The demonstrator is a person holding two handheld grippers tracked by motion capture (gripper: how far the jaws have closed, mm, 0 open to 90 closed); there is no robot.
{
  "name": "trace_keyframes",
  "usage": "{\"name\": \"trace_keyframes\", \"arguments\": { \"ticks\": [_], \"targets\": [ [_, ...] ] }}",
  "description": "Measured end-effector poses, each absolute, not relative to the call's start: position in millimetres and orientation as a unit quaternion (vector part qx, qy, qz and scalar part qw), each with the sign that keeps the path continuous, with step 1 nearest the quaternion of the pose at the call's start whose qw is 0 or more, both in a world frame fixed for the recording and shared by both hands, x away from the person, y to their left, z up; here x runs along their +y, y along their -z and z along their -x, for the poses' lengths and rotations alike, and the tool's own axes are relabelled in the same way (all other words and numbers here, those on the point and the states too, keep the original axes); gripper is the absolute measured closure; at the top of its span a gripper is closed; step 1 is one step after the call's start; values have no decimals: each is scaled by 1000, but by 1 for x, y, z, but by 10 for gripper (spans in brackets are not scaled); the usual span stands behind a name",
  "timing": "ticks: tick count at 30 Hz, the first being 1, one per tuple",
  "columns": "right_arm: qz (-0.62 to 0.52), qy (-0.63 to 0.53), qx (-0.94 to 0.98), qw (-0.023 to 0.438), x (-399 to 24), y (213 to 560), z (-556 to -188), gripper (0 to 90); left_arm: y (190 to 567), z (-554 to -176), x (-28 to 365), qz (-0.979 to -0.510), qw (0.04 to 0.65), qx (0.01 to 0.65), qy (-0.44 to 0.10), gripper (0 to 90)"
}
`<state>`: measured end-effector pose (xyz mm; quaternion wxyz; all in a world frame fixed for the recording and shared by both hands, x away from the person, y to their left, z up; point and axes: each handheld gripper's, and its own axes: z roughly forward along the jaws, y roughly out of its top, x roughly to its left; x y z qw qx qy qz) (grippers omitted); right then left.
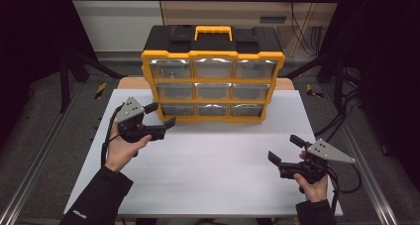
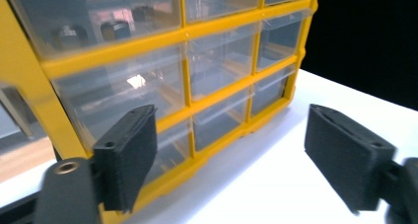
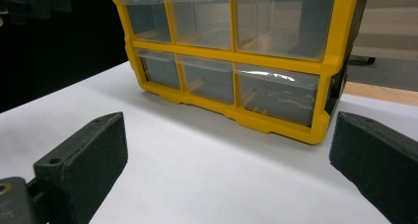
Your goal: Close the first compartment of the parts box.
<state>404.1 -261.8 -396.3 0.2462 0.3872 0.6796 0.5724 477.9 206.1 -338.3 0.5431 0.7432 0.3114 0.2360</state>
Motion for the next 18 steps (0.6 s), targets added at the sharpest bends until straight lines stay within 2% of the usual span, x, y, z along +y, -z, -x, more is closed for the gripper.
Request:
{"name": "trace_keyframes", "arguments": {
  "ticks": [9,18],
  "targets": [
    [-389,-574,677,246,-263,396,-404,16,359,-461,219,-738,550,318,-227,70],
    [-393,-570,679,245,-264,397,-404,13,381,-452,237,-724,565,331,-217,26]
  ]
}}
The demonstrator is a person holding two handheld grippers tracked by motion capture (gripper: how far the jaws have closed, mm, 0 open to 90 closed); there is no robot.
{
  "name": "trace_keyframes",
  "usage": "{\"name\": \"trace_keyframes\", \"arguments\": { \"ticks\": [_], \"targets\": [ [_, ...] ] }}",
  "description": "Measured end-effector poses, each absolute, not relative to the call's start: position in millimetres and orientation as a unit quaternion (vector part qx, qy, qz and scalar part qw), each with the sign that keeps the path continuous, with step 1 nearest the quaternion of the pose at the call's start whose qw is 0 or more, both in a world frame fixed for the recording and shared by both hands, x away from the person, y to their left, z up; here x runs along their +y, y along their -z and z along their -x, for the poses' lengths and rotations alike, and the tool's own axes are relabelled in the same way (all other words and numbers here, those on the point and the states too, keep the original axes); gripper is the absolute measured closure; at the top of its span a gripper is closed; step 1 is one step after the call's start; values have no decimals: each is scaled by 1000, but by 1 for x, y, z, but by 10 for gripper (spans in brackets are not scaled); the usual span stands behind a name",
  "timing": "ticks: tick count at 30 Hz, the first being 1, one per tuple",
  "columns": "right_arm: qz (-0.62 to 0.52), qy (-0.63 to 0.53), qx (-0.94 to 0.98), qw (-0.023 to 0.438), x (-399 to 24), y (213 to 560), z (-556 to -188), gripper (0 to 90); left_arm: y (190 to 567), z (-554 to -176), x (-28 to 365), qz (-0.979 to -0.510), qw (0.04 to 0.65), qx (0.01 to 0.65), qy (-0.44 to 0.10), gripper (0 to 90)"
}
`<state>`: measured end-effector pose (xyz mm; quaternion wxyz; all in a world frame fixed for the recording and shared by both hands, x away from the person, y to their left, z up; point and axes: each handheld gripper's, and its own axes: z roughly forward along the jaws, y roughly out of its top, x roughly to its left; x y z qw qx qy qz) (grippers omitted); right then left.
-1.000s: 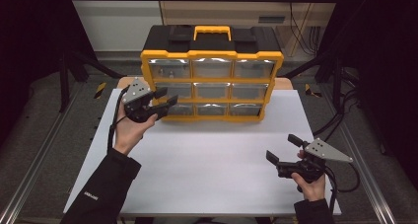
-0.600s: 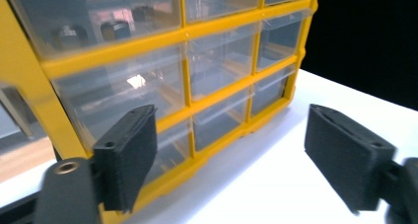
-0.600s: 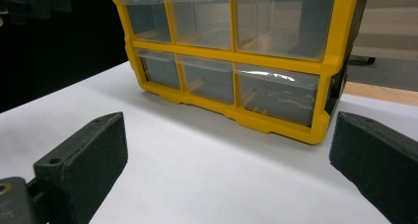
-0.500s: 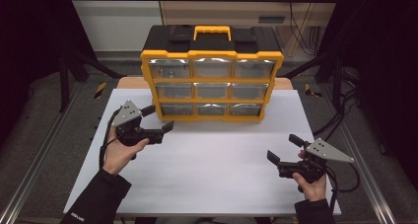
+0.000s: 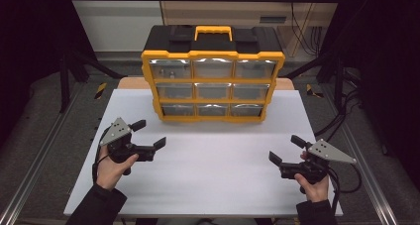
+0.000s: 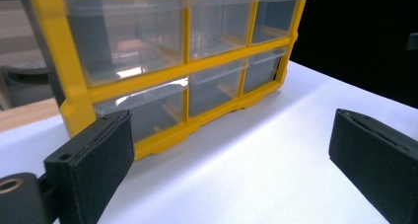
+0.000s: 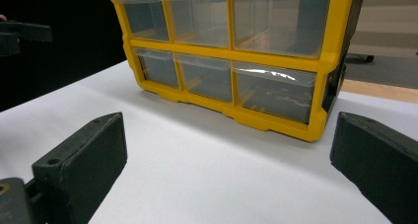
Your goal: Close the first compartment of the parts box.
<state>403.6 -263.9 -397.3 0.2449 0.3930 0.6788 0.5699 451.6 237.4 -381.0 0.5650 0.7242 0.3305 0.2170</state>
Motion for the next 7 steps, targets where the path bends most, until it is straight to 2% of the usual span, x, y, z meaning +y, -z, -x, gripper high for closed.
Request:
{"name": "trace_keyframes", "arguments": {
  "ticks": [7],
  "targets": [
    [-393,-569,680,245,-264,398,-404,13,389,-448,245,-717,569,337,-220,21]
  ]
}}
